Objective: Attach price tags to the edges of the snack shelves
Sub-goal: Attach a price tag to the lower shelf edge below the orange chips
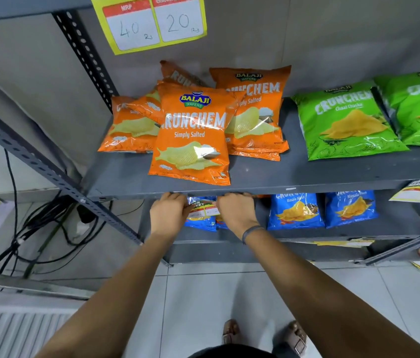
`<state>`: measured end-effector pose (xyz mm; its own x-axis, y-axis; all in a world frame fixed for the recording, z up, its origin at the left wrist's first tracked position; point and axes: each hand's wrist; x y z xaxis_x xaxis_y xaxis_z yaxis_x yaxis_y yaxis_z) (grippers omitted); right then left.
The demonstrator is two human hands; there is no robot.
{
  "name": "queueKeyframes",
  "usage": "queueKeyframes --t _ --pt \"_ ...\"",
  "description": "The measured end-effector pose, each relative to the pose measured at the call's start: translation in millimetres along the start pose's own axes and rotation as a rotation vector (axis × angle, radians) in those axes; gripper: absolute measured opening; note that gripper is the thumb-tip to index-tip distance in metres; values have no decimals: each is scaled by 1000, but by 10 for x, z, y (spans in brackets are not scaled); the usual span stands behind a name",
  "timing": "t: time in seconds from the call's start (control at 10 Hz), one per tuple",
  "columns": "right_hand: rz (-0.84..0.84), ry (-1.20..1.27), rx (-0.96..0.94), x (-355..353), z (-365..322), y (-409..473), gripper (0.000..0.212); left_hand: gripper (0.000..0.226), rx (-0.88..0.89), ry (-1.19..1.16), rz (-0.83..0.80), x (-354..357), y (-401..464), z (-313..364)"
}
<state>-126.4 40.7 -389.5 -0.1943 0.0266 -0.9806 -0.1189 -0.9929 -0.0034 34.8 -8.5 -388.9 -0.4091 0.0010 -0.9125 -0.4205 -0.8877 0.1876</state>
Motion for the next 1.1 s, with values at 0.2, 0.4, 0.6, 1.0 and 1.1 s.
queueKeyframes --t 0.2,0.4,0.6,1.0,1.1 --pt "-26 -108 12 -65 -14 15 15 24 -12 36 8 42 95 29" --pt "-18 -65 -19 -68 39 43 18 18 -16 31 42 -5 96 23" --pt "17 -78 -3 -122 83 66 12 17 15 15 86 -108 158 72" --pt "42 48 85 -176 118 46 24 45 -227 -31 -45 -198 335 205" --pt "97 109 131 -262 186 -61 23 37 -209 -42 -16 -252 353 324"
Point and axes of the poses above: each hand's wrist, its own y-axis towards the middle knuckle, its own x-axis out of the palm, z = x × y, and after that the axes turned 13 degrees about -y, right-handed
